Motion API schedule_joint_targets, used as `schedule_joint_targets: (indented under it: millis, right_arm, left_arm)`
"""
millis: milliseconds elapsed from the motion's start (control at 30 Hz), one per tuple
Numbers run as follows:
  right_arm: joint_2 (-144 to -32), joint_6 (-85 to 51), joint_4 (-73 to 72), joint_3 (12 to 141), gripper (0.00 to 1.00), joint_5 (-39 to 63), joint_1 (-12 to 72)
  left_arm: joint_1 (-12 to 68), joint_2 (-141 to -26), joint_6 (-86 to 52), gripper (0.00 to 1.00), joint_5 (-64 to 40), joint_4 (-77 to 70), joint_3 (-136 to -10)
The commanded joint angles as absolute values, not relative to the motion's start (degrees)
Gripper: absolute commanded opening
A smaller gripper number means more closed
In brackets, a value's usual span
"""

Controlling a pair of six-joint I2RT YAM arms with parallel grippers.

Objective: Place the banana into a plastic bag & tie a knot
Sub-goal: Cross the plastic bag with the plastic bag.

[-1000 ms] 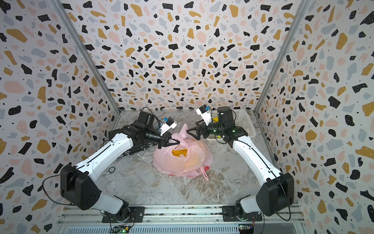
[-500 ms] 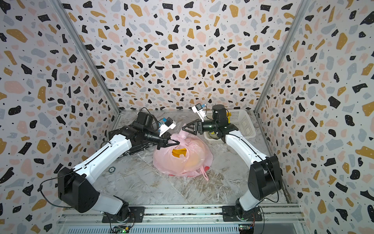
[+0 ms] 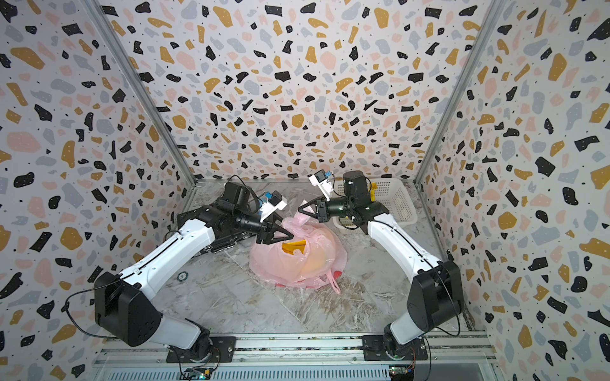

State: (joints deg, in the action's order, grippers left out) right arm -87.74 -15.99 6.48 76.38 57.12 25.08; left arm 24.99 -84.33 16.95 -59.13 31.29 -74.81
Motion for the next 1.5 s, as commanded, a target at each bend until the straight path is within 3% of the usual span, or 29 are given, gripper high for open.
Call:
schedule_joint_targets:
  millis: [0, 167, 633, 867, 1333, 1467]
  right_arm:
    - [-85.35, -14.57, 7.4, 75.9, 0.0, 54.67, 24.97]
    - [-85.34, -15.19, 6.25, 75.15, 0.0, 53.79, 25.03]
    - [-84.33, -15.68, 4.83, 73.26, 0.0, 53.92, 24.98]
    - [-84.33, -16.1, 4.14, 73.13, 0.0, 54.18, 24.97]
    - [-83.33, -16.78, 2.78, 71.5, 0.0, 51.82, 25.0]
    - [-82.63, -16.4, 2.81, 70.76, 0.0, 49.47, 25.27]
  left_arm:
    - [25.14, -83.81, 16.27, 0.57, -59.72, 29.31, -74.45]
    - [25.4, -83.99, 14.52, 0.68, -60.09, 27.7, -74.66]
    - [25.58, -85.25, 9.67, 0.68, -57.94, 23.14, -74.82]
    - [26.41, -85.64, 7.98, 0.76, -57.99, 21.11, -74.06]
    - [28.73, -80.22, -10.56, 0.84, -39.68, 3.88, -64.3]
    - [28.96, -77.12, -14.2, 0.99, -37.33, 1.33, -61.85]
